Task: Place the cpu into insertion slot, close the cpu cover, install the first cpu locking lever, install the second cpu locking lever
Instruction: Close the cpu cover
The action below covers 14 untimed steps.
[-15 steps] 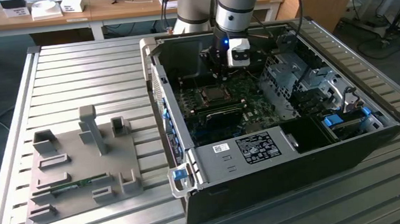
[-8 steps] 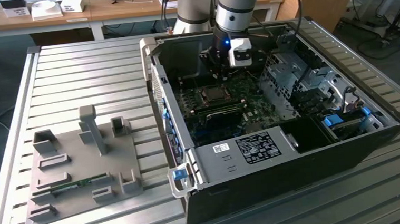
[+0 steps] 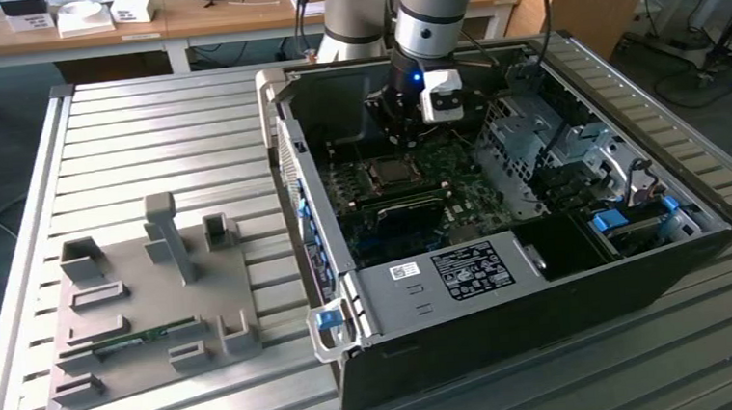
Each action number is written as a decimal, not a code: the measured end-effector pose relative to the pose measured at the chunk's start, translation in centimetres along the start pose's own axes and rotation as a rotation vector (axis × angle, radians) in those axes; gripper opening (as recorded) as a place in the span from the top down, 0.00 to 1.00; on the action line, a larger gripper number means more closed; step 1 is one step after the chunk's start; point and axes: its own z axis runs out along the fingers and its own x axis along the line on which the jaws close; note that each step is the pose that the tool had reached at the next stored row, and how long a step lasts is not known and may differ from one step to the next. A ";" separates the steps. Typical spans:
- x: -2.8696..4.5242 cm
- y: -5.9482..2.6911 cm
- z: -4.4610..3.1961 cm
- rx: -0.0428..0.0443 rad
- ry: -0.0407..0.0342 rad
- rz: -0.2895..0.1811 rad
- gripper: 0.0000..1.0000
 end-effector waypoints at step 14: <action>0.00 0.00 0.05 0.0054 0.0020 -0.173 0.89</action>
